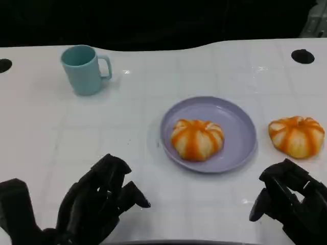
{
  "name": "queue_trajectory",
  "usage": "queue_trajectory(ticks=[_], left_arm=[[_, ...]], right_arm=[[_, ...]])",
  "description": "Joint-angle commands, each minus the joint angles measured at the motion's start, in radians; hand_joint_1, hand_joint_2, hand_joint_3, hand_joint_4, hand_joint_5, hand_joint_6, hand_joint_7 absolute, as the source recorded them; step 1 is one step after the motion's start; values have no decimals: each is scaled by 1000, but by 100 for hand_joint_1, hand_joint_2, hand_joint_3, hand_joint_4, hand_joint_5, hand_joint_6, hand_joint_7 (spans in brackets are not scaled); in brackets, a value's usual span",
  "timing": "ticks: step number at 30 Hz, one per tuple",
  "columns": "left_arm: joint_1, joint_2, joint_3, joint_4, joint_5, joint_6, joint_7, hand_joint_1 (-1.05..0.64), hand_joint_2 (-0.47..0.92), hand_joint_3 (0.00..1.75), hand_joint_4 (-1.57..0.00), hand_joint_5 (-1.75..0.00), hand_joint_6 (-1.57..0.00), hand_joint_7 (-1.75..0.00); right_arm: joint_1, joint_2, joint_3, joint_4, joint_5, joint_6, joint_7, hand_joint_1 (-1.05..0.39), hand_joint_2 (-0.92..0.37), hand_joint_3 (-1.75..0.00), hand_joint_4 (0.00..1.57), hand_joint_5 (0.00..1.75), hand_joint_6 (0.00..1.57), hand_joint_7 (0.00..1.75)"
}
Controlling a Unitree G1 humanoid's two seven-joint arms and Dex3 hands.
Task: Grasp the bread from the table and place it into the plate.
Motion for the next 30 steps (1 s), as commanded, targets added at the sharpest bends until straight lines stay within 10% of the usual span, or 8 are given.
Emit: queue_trajectory(ticks=[1, 30], left_arm=[[1, 12, 5, 3, 9, -25, 3, -60, 92, 38, -69, -175, -40, -175], [-4, 19, 12, 35, 23, -56, -4, -60, 92, 41, -73, -175, -46, -175]], right_arm=[[0, -7, -15, 4, 12, -9, 6, -52, -92, -25, 58, 171, 50, 141], [-8, -4, -7, 25, -2, -26, 11, -51, -92, -24, 57, 173, 52, 143]])
